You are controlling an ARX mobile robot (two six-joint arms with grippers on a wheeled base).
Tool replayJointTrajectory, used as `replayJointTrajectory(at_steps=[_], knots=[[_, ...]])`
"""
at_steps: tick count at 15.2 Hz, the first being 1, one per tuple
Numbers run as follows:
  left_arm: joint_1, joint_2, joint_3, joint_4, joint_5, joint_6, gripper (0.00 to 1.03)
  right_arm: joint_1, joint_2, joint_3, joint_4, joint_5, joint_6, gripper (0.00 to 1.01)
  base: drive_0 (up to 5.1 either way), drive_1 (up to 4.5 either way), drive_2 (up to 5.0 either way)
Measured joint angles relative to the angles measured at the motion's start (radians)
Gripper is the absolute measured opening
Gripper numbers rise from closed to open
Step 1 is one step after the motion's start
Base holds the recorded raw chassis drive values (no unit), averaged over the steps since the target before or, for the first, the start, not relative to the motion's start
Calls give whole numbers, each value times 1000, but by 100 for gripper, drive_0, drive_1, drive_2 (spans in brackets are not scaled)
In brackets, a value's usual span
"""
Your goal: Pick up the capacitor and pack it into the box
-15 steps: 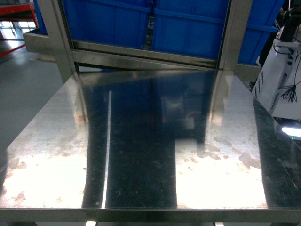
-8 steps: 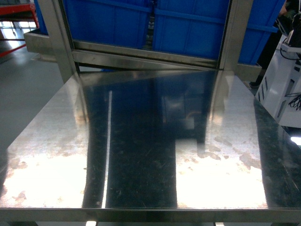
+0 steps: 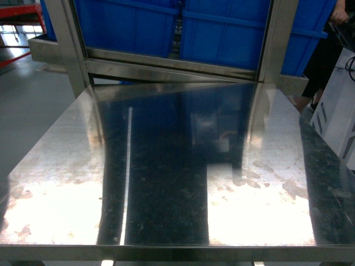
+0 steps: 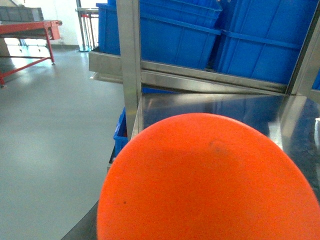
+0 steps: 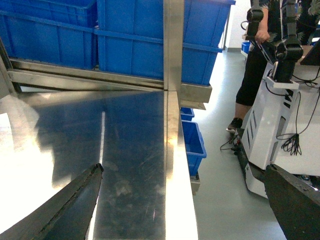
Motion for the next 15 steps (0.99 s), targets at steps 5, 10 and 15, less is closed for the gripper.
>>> replayJointTrajectory(at_steps=[5, 10, 15], knots=[[0, 0, 0, 0, 0, 0, 44, 0, 0, 0, 0, 0, 0, 98, 0, 0, 0], [0, 0, 0, 1, 0, 0, 44, 0, 0, 0, 2, 0, 0, 98, 0, 0, 0], [0, 0, 0, 4, 0, 0, 44, 0, 0, 0, 4, 0, 0, 98, 0, 0, 0]])
